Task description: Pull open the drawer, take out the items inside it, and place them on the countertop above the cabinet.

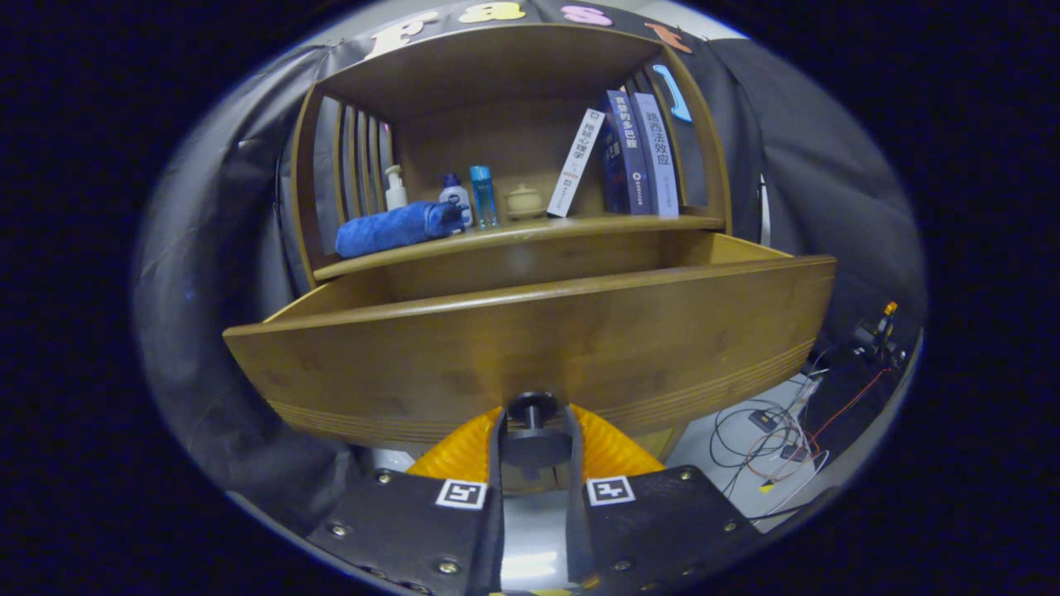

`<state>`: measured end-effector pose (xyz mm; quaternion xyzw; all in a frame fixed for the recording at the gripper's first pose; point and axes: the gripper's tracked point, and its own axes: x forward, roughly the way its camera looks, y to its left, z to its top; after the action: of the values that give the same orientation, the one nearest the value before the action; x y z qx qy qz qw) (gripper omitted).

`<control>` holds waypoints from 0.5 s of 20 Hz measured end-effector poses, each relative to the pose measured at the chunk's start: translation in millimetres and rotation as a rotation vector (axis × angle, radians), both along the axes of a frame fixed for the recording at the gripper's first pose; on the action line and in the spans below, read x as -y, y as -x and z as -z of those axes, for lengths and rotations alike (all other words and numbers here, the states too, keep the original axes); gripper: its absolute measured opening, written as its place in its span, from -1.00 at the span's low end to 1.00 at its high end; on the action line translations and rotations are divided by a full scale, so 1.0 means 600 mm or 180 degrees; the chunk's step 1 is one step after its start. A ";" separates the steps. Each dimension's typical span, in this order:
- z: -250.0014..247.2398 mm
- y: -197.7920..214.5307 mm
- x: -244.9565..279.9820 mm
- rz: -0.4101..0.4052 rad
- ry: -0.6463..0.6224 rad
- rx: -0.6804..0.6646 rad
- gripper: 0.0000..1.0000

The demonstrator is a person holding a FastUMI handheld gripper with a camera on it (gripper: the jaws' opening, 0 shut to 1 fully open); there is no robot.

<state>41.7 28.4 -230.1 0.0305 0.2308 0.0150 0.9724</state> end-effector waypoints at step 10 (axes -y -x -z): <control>0.000 0.037 0.003 0.0016 -0.0044 -0.0009 -0.40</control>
<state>19.6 26.6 -230.2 0.0378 0.2320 0.0140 0.9719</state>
